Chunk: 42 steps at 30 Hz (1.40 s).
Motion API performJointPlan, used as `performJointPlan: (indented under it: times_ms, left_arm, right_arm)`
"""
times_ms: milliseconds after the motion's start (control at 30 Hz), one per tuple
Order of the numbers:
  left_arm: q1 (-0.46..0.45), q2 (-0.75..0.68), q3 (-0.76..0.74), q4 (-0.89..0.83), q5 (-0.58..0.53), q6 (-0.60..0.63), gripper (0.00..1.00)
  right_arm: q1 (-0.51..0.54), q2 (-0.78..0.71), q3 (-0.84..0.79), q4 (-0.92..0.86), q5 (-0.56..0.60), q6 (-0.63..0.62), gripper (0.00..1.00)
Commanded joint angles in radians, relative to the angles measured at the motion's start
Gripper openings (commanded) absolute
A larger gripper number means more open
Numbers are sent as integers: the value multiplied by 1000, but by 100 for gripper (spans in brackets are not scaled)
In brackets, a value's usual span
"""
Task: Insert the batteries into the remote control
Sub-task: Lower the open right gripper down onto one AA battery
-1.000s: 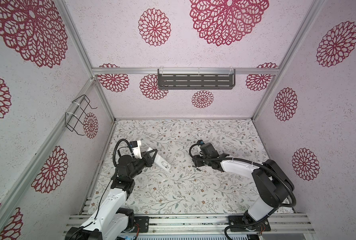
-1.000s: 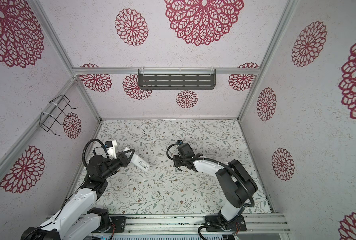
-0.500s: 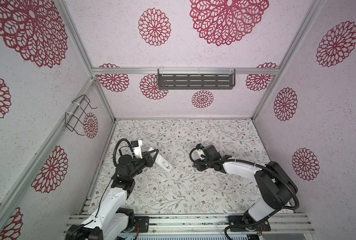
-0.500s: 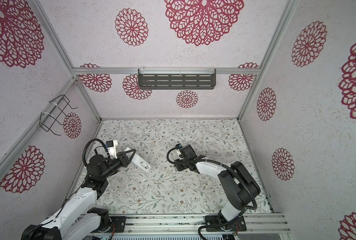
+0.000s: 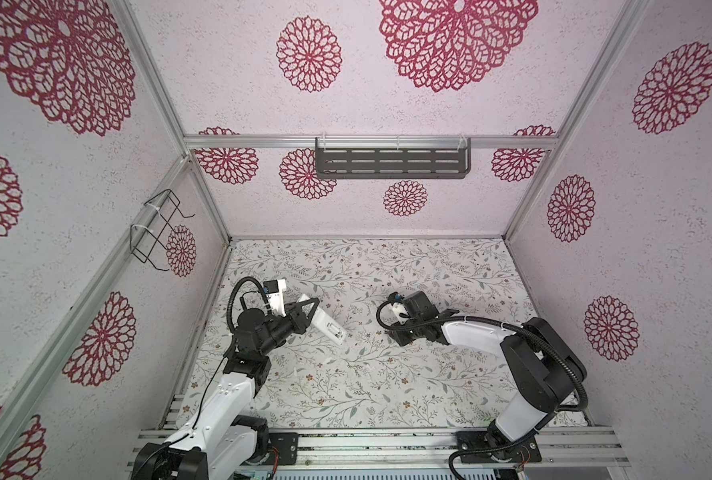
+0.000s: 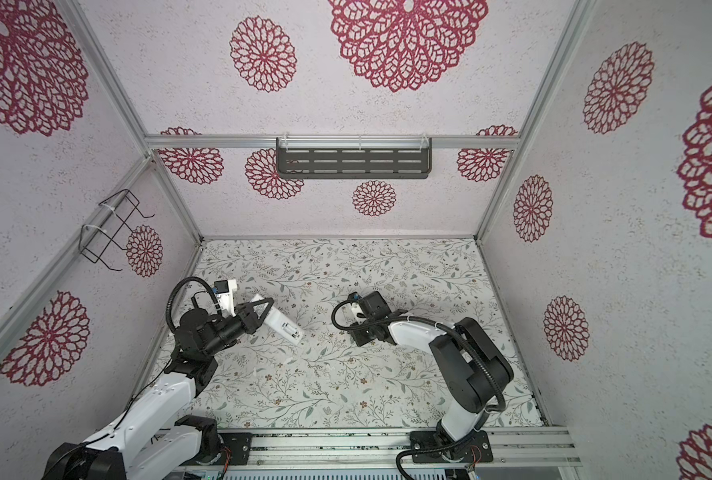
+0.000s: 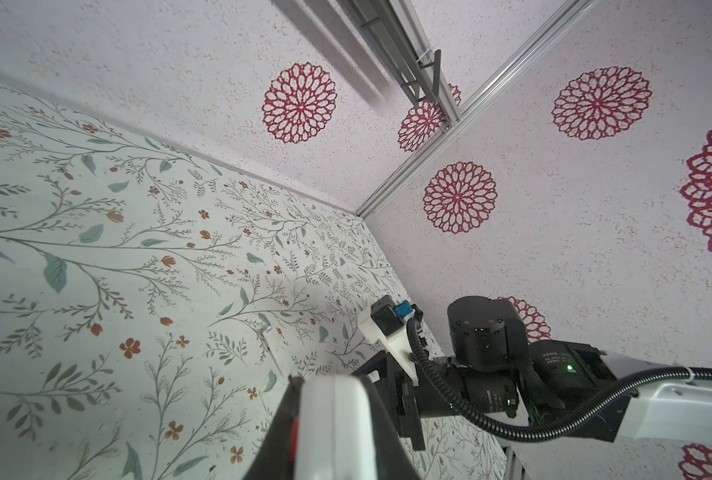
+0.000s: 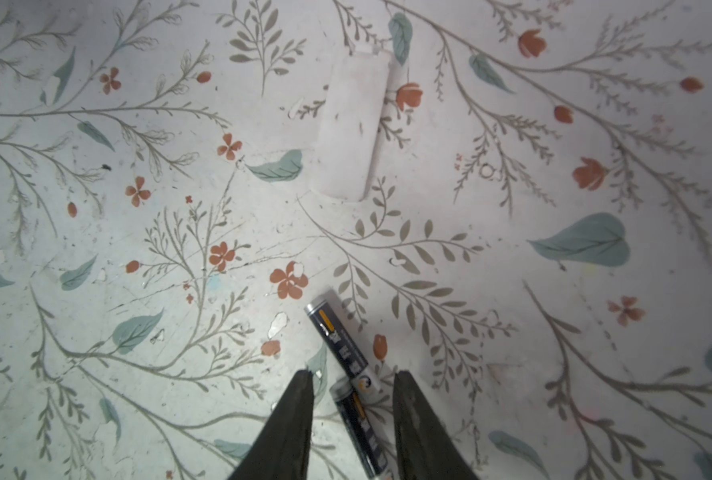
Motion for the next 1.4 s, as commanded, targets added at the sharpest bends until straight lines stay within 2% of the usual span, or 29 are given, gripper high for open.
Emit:
performJointPlan:
  times_ms: [0, 633, 1000, 1367]
  left_arm:
    - [-1, 6, 9, 63, 31, -11, 0]
    - [-1, 26, 12, 80, 31, -14, 0]
    - [-1, 19, 6, 80, 25, -11, 0]
    - [-1, 17, 4, 80, 21, -10, 0]
  right_arm:
    - [-6, 14, 37, -6, -14, -25, 35]
    - [-6, 54, 49, -18, -48, -57, 31]
    - [-3, 84, 65, -35, -21, -63, 27]
    - [18, 111, 104, -108, 37, -123, 25]
